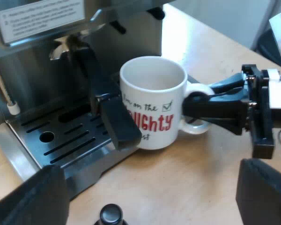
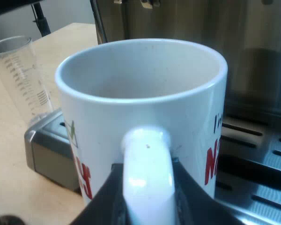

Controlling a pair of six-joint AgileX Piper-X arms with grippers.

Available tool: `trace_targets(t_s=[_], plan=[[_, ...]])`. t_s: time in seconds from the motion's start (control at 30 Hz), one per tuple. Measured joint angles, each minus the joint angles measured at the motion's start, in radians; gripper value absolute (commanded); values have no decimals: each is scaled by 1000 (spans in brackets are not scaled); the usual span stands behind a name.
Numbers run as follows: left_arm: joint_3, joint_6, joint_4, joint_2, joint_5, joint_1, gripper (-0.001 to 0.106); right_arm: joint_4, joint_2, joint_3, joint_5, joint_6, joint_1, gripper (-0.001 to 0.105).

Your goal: Remove mug from coffee machine

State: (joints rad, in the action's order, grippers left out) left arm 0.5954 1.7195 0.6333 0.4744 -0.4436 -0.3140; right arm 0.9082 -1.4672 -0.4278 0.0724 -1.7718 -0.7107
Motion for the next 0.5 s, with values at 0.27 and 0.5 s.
trace_targets(t_s=[0.27,0.5], plan=[[0,0,-1,0,-120,0,87,-28,113,82,34,-2,0,0],[0,0,-1,0,-125,-102,87,-88,223,121,126,-33,0,0]])
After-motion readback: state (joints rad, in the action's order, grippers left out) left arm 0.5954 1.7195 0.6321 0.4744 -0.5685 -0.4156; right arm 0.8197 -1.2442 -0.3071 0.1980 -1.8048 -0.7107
